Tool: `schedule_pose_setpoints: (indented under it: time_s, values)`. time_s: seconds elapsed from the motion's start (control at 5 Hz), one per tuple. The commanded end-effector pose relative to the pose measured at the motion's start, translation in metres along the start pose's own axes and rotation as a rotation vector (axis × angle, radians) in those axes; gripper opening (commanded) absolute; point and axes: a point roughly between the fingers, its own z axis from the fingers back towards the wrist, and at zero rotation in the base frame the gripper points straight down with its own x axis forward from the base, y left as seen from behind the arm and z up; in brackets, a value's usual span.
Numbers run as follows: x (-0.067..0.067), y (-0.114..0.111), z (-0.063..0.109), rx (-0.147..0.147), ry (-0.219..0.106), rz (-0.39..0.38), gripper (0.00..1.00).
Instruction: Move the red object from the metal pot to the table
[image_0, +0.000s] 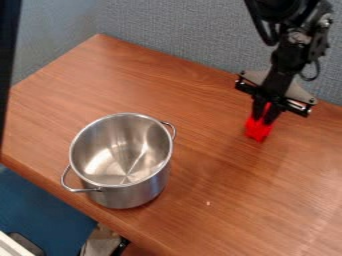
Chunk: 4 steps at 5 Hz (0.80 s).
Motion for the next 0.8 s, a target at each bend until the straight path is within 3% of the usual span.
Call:
schedule_pose_setpoints:
  time_s: [0.0, 0.4, 0.6]
  values:
    - [0.010, -0.020, 0.012, 0.001, -0.067, -0.033, 0.00]
    - [0.009, -0.057, 0.006, 0.014, -0.072, -0.023, 0.00]
    - [0.003, -0.063, -0.003, 0.046, -0.072, -0.005, 0.00]
